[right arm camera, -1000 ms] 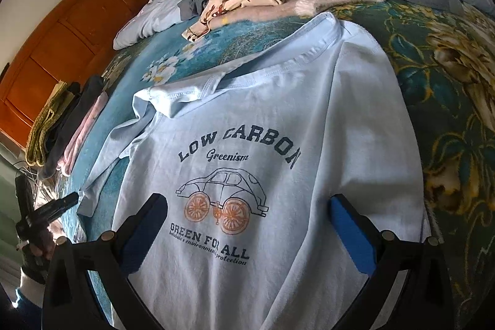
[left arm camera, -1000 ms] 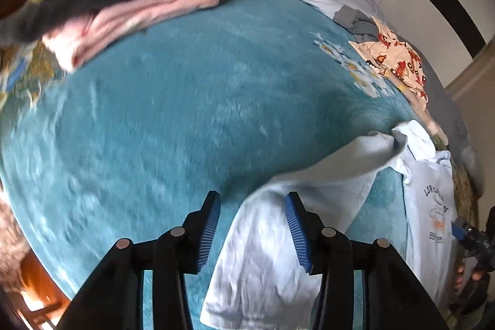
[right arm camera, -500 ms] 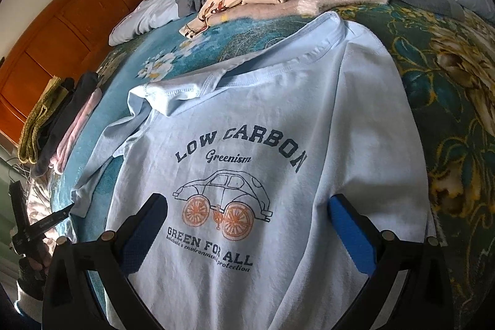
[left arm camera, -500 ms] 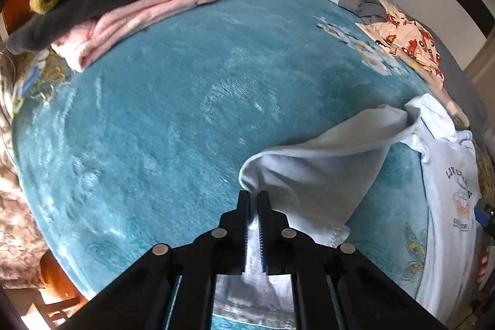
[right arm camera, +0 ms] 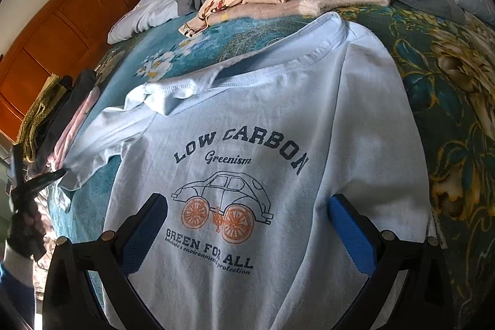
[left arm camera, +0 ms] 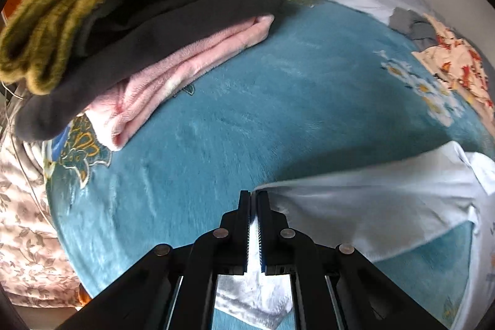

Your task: Fold clothes

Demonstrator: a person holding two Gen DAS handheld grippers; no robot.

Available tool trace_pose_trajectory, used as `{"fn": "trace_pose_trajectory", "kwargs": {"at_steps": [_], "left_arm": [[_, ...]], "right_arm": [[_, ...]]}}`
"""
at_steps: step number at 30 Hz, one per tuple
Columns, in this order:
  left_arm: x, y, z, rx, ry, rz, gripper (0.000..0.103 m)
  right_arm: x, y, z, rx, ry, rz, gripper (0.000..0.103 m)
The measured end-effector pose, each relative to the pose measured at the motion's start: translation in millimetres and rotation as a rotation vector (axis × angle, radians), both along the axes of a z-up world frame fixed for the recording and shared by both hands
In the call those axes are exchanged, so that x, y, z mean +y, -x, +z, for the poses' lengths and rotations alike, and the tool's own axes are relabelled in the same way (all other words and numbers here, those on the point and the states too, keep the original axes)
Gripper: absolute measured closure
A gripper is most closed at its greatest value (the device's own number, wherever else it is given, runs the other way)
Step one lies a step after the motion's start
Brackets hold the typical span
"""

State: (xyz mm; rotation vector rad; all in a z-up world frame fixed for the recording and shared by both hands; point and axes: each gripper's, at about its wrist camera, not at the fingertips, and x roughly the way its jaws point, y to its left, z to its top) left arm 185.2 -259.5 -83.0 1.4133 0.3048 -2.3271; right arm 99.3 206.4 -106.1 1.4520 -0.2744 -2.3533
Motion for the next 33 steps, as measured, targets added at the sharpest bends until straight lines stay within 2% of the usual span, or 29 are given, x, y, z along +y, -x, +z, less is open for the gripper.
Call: {"fn": "trace_pose_trajectory", "kwargs": {"at_steps": [2,7,9,13,14,18,20,25,27,30,31,33], "left_arm": [[-2.7,3.1,-3.8,-0.009,-0.028,0.013,0.098],[-2.6,-15.8,9.2,0.059,-0.135,0.019,0.095],[-1.0,-27.7,17.6,0.084,-0.152,0.028,0.087],[12.5,-55.8,39.8,0.180,-0.201,0.032,0.051],[19.8,-63.2,45.9,0.210,-0.216,0.026,0.045],[55.5,-84.4,65.5,0.310,-0.247,-0.031,0.039],[76.8,-92.6,74.1,0.345,-0.253,-0.074,0.035],[121.2,-109.3,87.3,0.430,-0.279,-0.136,0.030],[131.4,-114.7,90.1,0.458,-0.302,-0.138,0.026],[146.9,-127.2,97.9,0.507,-0.298,-0.143,0.012],[151.7,-130.7,100.2,0.523,-0.295,-0.146,0.002],[162.2,-137.7,103.8,0.552,-0.293,-0.158,0.000]], "right_arm": [[1.1,-0.4,1.2,0.000,0.006,-0.002,0.000],[3.0,-2.7,5.6,0.009,0.025,-0.008,0.000],[3.2,-4.5,8.3,0.015,0.036,-0.008,0.000],[0.2,-12.9,21.5,0.061,0.056,0.008,0.000],[-0.4,-15.9,27.5,0.083,0.060,0.012,0.000],[1.4,-32.7,54.5,0.203,0.092,0.022,0.000],[1.9,-46.6,71.3,0.303,0.094,0.023,0.000],[-5.1,-81.3,101.8,0.513,0.012,0.048,0.000],[-3.9,-90.5,109.4,0.553,0.018,0.067,0.000],[4.8,-103.1,118.1,0.586,0.066,0.053,0.000],[8.3,-106.4,120.7,0.595,0.081,0.042,0.000],[15.7,-109.6,125.0,0.605,0.110,0.014,0.000]]}}
